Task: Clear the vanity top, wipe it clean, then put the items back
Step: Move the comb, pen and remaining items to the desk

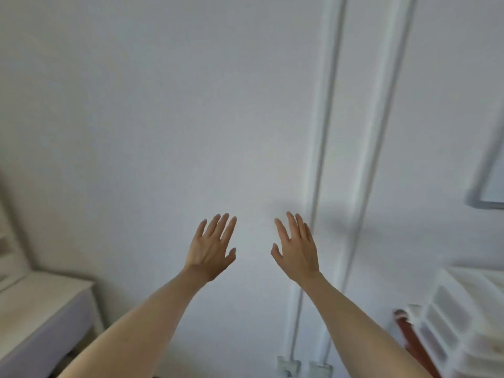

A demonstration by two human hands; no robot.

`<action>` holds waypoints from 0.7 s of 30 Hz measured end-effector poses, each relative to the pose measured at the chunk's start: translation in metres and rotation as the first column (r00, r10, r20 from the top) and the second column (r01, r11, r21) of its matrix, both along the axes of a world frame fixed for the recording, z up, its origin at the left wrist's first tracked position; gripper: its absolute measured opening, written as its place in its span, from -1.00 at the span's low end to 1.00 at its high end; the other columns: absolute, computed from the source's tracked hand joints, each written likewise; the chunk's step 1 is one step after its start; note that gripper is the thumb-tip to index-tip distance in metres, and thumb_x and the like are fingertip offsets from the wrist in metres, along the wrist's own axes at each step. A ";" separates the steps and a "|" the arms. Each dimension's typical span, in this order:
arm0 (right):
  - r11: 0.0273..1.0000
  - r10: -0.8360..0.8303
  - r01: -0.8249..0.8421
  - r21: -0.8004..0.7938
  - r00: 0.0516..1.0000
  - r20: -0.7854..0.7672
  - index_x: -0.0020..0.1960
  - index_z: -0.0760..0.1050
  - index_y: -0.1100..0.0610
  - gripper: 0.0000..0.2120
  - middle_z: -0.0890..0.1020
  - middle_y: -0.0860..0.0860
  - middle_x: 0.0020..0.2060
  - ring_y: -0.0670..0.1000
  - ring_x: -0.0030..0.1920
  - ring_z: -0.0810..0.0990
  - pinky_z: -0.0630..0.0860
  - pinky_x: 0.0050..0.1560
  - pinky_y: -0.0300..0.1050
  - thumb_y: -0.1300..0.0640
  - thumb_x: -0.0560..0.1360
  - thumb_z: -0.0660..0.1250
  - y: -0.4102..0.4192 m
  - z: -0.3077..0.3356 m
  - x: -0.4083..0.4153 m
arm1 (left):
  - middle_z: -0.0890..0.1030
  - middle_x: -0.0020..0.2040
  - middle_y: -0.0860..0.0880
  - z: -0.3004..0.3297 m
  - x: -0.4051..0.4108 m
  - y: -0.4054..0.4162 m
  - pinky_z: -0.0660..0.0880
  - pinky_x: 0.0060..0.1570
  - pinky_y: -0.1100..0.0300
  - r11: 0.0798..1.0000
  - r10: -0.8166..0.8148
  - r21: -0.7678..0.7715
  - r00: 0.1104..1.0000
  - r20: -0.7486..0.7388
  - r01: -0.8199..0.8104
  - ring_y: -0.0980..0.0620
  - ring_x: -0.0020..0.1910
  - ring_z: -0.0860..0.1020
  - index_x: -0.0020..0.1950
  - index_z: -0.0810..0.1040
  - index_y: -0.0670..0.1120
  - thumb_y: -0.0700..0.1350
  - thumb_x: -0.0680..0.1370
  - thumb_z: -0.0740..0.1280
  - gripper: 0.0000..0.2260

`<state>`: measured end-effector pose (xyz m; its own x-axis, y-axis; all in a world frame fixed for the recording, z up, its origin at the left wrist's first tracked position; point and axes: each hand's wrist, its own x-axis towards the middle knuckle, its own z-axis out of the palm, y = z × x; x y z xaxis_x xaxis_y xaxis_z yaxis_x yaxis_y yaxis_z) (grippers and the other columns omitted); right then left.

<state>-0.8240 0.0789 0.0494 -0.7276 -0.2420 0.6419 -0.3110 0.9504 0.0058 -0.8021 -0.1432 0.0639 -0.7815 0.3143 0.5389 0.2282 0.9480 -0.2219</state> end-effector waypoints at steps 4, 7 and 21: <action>0.981 0.195 -0.195 -0.014 0.981 -0.010 0.35 0.39 0.18 -0.45 0.40 0.25 0.33 0.29 0.35 0.34 0.37 0.28 0.19 0.07 0.40 0.36 -0.124 0.007 -0.008 | 0.47 0.32 -0.16 0.009 0.035 -0.108 0.40 0.23 -0.09 0.979 0.205 0.014 0.977 -0.059 -0.204 -0.15 0.28 0.45 0.40 0.35 -0.17 0.11 0.44 0.26 -0.40; 0.940 0.342 -0.342 0.002 0.940 0.002 0.35 0.37 0.18 -0.45 0.38 0.25 0.35 0.30 0.36 0.33 0.35 0.29 0.19 0.06 0.40 0.36 -0.212 0.004 -0.007 | 0.50 0.29 -0.17 0.006 0.068 -0.179 0.43 0.19 -0.12 0.931 0.363 0.068 0.930 -0.059 -0.360 -0.18 0.24 0.48 0.37 0.38 -0.18 0.09 0.39 0.38 -0.37; 0.556 0.816 -0.831 0.031 0.552 0.170 0.24 0.51 0.20 -0.40 0.53 0.29 0.20 0.27 0.19 0.52 0.47 0.12 0.20 0.08 0.23 0.52 -0.557 -0.051 0.024 | 0.53 0.23 -0.22 -0.065 0.196 -0.427 0.46 0.14 -0.16 0.474 0.868 0.111 0.484 0.106 -0.874 -0.21 0.19 0.51 0.32 0.44 -0.23 0.04 0.30 0.49 -0.33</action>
<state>-0.7999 -0.4776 -0.0019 -0.2451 -0.8301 0.5008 -0.9618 0.2732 -0.0180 -0.6056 -0.5698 -0.0008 -0.6281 -0.6088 0.4845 -0.7279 0.6798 -0.0896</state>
